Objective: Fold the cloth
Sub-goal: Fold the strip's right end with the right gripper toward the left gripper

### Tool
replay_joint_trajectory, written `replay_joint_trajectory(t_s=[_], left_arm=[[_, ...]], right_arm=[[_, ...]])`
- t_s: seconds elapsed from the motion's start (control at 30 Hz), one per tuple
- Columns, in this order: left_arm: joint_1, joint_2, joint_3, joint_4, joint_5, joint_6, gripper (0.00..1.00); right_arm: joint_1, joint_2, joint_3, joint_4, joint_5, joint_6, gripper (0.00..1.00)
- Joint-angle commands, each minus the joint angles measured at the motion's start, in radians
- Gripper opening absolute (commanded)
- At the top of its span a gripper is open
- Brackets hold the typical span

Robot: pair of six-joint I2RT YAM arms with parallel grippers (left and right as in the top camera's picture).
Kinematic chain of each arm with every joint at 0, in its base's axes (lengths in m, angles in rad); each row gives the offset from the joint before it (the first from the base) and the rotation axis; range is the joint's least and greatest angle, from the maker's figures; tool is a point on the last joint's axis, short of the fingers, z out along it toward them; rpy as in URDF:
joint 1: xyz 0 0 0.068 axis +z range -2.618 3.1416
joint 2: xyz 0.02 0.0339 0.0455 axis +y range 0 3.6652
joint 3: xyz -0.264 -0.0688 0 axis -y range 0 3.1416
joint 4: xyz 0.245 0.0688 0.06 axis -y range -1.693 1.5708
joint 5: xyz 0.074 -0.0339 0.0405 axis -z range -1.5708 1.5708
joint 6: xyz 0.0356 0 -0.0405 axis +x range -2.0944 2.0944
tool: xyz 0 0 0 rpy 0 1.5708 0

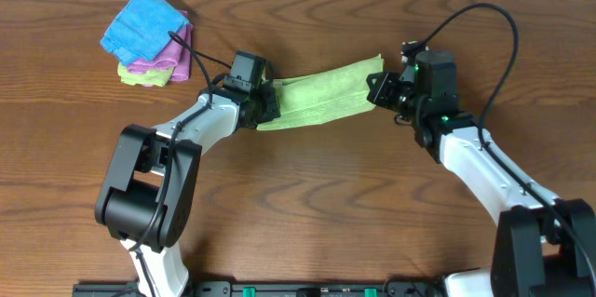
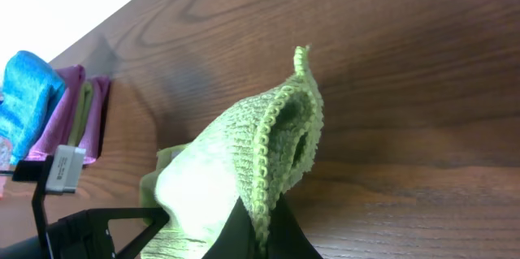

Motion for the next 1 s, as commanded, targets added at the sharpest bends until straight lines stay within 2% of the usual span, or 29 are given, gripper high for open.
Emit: replay_joint_trajectory(t_s=[0.0,0.43,0.73,0.97], left_arm=[[-0.003,0.008,0.014,-0.014,0.023,-0.009,0.06],[-0.003,0.008,0.065,-0.014,0.045,-0.013,0.06],[-0.003,0.003,0.066,-0.023,0.048,-0.012,0.06],[0.015,-0.048,0.066,-0.042,0.047,-0.008,0.06]], right_arm=[[0.034,-0.014,0.002,-0.003,0.015,-0.020,0.01],[0.213,0.012,0.011,0.027,0.143,-0.024,0.01],[0.297,0.183,0.169,-0.010,0.149,-0.048,0.01],[0.355,0.199,0.211,-0.017,0.187,-0.081,0.01]])
